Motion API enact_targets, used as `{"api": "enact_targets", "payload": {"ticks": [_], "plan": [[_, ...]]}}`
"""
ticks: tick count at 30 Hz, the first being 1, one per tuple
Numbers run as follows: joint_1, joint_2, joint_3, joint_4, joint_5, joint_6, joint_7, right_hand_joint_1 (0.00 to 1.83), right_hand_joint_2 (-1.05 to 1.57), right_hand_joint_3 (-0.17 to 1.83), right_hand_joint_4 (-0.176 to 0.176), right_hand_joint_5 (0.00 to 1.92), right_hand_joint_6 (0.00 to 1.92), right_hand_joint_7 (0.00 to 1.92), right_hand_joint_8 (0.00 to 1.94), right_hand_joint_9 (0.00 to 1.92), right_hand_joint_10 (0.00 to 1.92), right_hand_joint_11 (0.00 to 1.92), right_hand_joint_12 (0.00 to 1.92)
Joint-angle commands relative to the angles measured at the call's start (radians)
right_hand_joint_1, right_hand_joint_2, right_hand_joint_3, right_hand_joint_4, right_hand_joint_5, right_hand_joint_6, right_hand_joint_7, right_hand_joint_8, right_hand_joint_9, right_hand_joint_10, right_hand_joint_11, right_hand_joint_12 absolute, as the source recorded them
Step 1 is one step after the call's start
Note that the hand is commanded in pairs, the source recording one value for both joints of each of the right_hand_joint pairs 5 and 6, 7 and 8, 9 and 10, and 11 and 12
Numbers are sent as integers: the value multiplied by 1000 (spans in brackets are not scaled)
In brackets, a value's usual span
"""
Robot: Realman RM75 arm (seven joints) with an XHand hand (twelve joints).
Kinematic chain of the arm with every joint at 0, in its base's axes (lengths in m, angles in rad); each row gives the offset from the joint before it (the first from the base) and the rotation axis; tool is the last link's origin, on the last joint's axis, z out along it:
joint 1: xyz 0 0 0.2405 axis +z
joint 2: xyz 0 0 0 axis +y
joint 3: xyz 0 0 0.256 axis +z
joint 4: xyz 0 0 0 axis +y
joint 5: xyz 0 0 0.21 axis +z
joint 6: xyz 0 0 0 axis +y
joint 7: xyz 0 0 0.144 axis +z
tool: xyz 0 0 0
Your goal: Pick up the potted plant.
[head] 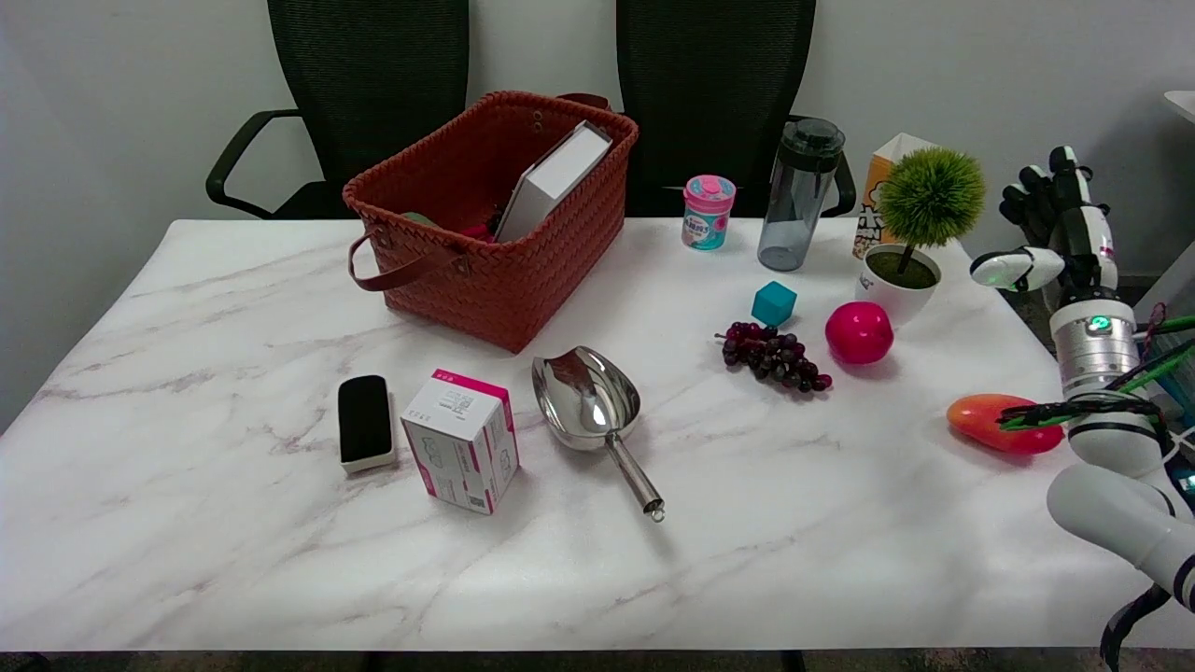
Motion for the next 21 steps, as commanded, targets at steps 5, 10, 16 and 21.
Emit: {"api": "enact_targets", "payload": {"ticks": [5,10,16,21], "plan": [[169,-12,-78,-198,6,-166,60,980,-407,2,0,0,0,59,59,239,239,251,251],[177,-25,-78,-232,14,-164,72,987,-406,58,0,0,0,25,25,214,214,235,235],[177,-28,-96,-255,14,-164,102,992,-400,92,0,0,0,18,18,196,196,221,221],[193,-28,-128,-255,6,-172,104,1006,-382,123,0,0,0,17,17,186,186,206,206]]}}
